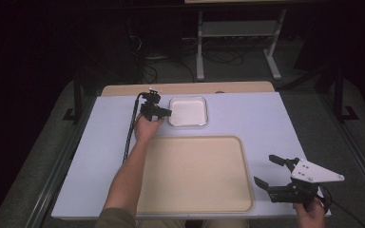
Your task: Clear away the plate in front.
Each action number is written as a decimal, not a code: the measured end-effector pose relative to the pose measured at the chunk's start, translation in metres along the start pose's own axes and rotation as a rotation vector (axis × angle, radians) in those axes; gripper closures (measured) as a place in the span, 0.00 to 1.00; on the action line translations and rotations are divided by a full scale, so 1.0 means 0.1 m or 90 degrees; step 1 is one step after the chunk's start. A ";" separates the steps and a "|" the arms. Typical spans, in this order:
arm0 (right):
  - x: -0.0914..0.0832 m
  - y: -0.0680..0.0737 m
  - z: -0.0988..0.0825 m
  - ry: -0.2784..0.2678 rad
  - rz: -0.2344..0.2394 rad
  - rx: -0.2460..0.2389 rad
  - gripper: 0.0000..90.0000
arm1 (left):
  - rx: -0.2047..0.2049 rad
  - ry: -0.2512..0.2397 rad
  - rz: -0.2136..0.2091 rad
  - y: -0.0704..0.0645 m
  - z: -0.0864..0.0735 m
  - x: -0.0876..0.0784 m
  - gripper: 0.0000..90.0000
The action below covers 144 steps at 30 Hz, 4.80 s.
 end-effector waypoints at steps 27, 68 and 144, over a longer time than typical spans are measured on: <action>-0.02 -0.01 0.00 -0.005 -0.002 0.001 0.14 | -0.104 0.040 0.021 -0.03 -0.08 0.23 0.91; -0.01 -0.03 -0.04 -0.008 0.005 0.020 0.14 | -0.304 -0.124 -0.043 0.23 -0.07 -0.35 0.98; 0.02 0.07 0.00 0.002 0.010 0.004 0.14 | -0.235 -0.137 -0.132 -0.06 -0.89 -1.31 0.98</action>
Point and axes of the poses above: each handheld gripper's, and its own axes: x roughly forward along the jaws, z roughly out of its top, y roughly to its left, the point moved 2 cm from there along x, roughly forward along the jaws, and after that the axes turned 4 degrees about -y, right-handed, at the moved point
